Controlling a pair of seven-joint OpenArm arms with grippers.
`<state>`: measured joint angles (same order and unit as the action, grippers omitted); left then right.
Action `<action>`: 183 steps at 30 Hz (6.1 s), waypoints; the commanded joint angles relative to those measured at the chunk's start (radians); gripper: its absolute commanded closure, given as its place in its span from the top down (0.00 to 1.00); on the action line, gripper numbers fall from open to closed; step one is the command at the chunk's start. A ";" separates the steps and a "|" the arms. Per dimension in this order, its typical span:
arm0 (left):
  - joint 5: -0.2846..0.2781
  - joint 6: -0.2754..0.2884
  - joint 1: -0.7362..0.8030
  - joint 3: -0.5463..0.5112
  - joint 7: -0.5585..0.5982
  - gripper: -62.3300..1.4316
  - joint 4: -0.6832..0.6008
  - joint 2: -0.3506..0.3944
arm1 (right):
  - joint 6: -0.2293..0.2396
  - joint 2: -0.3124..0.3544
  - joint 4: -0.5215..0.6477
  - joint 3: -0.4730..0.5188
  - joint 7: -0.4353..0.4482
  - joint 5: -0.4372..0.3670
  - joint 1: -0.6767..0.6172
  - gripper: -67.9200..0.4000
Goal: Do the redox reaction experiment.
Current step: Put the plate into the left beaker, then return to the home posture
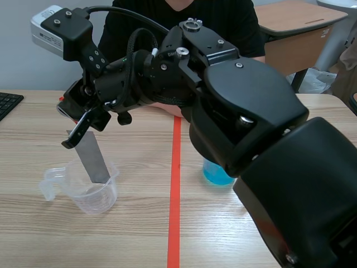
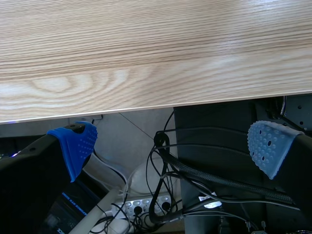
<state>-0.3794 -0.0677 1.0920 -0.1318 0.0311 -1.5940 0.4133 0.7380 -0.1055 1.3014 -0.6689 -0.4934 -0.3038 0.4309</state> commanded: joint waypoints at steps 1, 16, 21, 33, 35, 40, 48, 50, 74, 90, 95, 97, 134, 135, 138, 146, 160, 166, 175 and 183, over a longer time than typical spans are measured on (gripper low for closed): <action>0.001 0.002 0.010 -0.005 0.010 1.00 -0.006 0.000 | 0.008 -0.009 0.013 0.000 0.001 -0.013 0.012 0.12; 0.001 0.002 0.008 -0.004 0.002 1.00 -0.006 0.000 | 0.008 -0.048 0.013 -0.014 -0.091 -0.017 0.012 0.59; 0.001 0.002 0.008 -0.004 0.002 1.00 -0.006 0.000 | 0.008 -0.050 0.013 -0.095 -0.110 -0.023 0.011 0.69; 0.001 0.002 0.008 -0.004 0.002 1.00 -0.006 0.000 | 0.008 -0.050 0.014 -0.190 -0.097 -0.044 -0.082 0.98; 0.001 0.002 0.008 -0.004 0.002 1.00 -0.006 0.000 | 0.008 -0.050 0.015 -0.190 -0.084 -0.044 -0.088 1.00; 0.001 0.002 0.008 -0.004 0.002 1.00 -0.006 0.000 | 0.008 -0.050 0.044 -0.188 -0.038 -0.044 -0.085 1.00; 0.001 0.002 0.007 -0.005 0.012 1.00 -0.006 0.001 | -0.125 0.020 0.208 -0.130 0.133 -0.040 -0.100 1.00; 0.001 0.002 0.007 -0.005 0.025 1.00 -0.006 0.003 | -0.186 0.070 0.241 -0.097 0.198 -0.040 -0.113 1.00; -0.003 0.011 -0.006 -0.005 0.083 1.00 -0.173 0.312 | -0.449 0.674 0.671 0.166 0.489 -0.048 -0.626 1.00; -0.212 0.071 -0.076 -0.007 0.051 1.00 -0.327 0.622 | -0.574 0.849 0.848 0.354 0.578 -0.048 -1.036 1.00; -0.317 0.082 -0.147 -0.008 0.008 1.00 -0.345 0.660 | -0.586 0.848 0.848 0.370 0.571 -0.048 -1.051 1.00; -0.345 0.082 -0.187 -0.008 -0.012 1.00 -0.345 0.658 | -0.586 0.848 0.848 0.370 0.571 -0.048 -1.051 1.00; -0.312 0.214 -0.530 0.009 -0.204 1.00 -0.344 0.316 | -0.585 0.848 0.848 0.370 0.560 -0.080 -1.051 1.00; -0.312 0.214 -0.530 0.009 -0.204 1.00 -0.344 0.316 | -0.585 0.848 0.848 0.370 0.560 -0.087 -1.051 1.00; -0.312 0.214 -0.530 0.009 -0.206 1.00 -0.344 0.316 | -0.585 0.848 0.848 0.370 0.564 -0.094 -1.051 1.00; -0.312 0.213 -0.530 0.009 -0.208 1.00 -0.343 0.316 | -0.585 0.848 0.848 0.370 0.568 -0.094 -1.051 1.00; -0.312 0.213 -0.529 0.009 -0.212 1.00 -0.341 0.322 | -0.585 0.848 0.848 0.370 0.567 -0.094 -1.051 1.00; -0.312 0.213 -0.526 0.009 -0.213 1.00 -0.302 0.321 | -0.585 0.848 0.848 0.370 0.567 -0.094 -1.051 1.00; -0.312 0.213 -0.527 0.009 -0.213 1.00 -0.211 0.322 | -0.585 0.848 0.848 0.370 0.567 -0.094 -1.051 1.00; -0.312 0.213 -0.527 0.009 -0.213 1.00 -0.133 0.322 | -0.585 0.848 0.848 0.370 0.567 -0.093 -1.048 1.00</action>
<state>-0.6853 0.1436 0.5678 -0.1246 -0.1913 -1.7184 0.7319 0.1570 0.7425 2.1403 -0.3031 0.0555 -0.3908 -0.6296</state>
